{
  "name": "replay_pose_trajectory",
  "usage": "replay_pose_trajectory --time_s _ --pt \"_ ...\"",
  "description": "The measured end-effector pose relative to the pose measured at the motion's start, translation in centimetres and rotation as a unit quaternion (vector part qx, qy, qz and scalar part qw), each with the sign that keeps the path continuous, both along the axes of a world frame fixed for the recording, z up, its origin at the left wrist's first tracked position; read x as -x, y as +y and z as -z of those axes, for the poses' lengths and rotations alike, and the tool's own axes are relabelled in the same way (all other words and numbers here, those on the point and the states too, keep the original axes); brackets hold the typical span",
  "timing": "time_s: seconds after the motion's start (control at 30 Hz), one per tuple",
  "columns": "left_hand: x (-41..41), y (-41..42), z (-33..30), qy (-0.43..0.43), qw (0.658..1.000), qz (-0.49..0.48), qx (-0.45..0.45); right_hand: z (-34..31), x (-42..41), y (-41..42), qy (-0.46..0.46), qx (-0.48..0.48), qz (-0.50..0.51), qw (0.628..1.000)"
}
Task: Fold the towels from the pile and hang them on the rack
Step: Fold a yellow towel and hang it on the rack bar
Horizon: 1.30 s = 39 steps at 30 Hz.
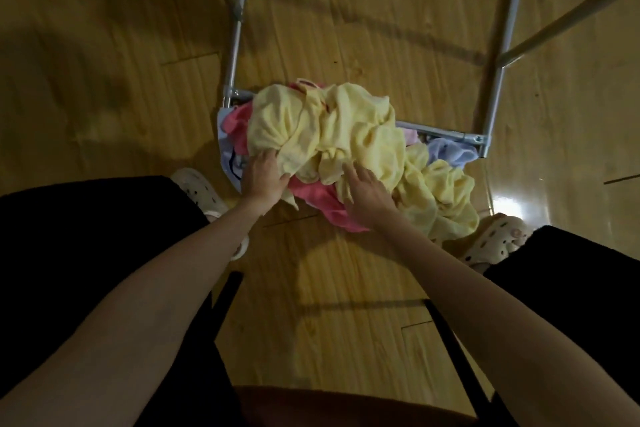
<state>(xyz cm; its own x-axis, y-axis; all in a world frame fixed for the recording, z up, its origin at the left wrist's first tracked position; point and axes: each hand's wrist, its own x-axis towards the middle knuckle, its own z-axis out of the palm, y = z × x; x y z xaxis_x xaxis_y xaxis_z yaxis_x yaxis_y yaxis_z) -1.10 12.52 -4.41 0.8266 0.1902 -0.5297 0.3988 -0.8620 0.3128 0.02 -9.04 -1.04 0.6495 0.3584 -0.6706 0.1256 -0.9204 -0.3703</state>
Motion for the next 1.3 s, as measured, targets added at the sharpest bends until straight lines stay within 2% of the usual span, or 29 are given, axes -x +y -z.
replay_pose_trajectory --time_s 0.13,0.33,0.5,0.6,0.73,0.8,0.97,1.23,1.3 --pt "-0.4 -0.1 1.7 -0.004 0.998 -0.055 0.001 1.7 -1.0 1.5 0.001 -0.007 0.002 1.000" --pt "0.5 0.3 1.7 -0.003 0.999 -0.032 0.029 2.4 -1.6 2.6 0.001 -0.010 0.024 1.000" --pt "0.8 1.2 -1.0 -0.047 0.998 0.036 0.016 0.2 -1.3 2.4 0.014 -0.029 0.025 0.999" --pt "0.2 1.6 -2.9 -0.066 0.998 0.001 0.014 -2.1 -0.8 2.3 0.011 -0.042 0.018 0.999" --pt "-1.0 0.8 -7.0 -0.114 0.989 -0.075 0.060 -4.7 0.3 2.2 -0.023 -0.064 0.014 0.998" --pt "-1.8 -0.2 -9.7 -0.145 0.983 -0.076 0.083 -6.0 1.0 2.1 -0.038 -0.086 0.032 0.995" --pt "-2.9 -2.1 -16.5 -0.201 0.968 -0.030 0.146 -10.6 2.5 1.1 -0.087 -0.160 0.069 0.981" --pt "-2.1 -3.1 -28.9 -0.151 0.959 0.123 0.206 -17.9 2.0 -1.9 -0.163 -0.249 0.134 0.945" --pt "-1.3 -3.2 -31.5 -0.138 0.955 0.173 0.198 -20.0 1.5 -2.7 -0.161 -0.270 0.111 0.943"
